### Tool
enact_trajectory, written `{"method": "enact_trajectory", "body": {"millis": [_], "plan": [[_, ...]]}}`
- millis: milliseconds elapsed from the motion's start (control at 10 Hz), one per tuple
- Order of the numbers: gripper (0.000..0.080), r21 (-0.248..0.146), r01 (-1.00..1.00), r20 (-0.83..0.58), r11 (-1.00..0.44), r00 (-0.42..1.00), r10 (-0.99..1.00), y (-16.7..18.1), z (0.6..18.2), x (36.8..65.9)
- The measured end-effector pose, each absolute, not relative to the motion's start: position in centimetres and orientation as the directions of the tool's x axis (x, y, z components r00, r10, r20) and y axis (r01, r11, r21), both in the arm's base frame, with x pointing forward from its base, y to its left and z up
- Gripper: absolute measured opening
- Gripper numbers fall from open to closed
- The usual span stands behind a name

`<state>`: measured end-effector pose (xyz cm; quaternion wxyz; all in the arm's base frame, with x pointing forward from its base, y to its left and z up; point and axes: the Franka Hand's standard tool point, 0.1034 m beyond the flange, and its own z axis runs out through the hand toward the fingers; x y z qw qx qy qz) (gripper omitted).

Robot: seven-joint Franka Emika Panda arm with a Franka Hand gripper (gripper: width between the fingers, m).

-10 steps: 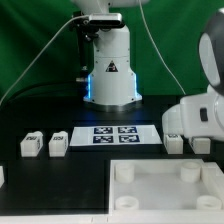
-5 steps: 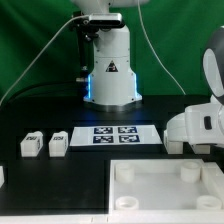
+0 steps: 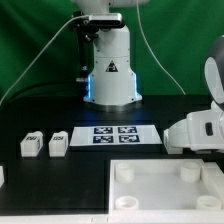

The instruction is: Assemble one leg

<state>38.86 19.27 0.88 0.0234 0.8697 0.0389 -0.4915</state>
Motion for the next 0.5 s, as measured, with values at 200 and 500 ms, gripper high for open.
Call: {"method": "enact_trajectory", "body": {"millis": [200, 500], "plan": [[0.0649, 0.004, 0.094, -0.853, -0.996, 0.519, 0.046, 19.22, 0.80, 38.97], [0.0395, 0.004, 0.094, -0.854, -0.996, 0.519, 0.045, 19.20, 0.80, 38.97]]}}
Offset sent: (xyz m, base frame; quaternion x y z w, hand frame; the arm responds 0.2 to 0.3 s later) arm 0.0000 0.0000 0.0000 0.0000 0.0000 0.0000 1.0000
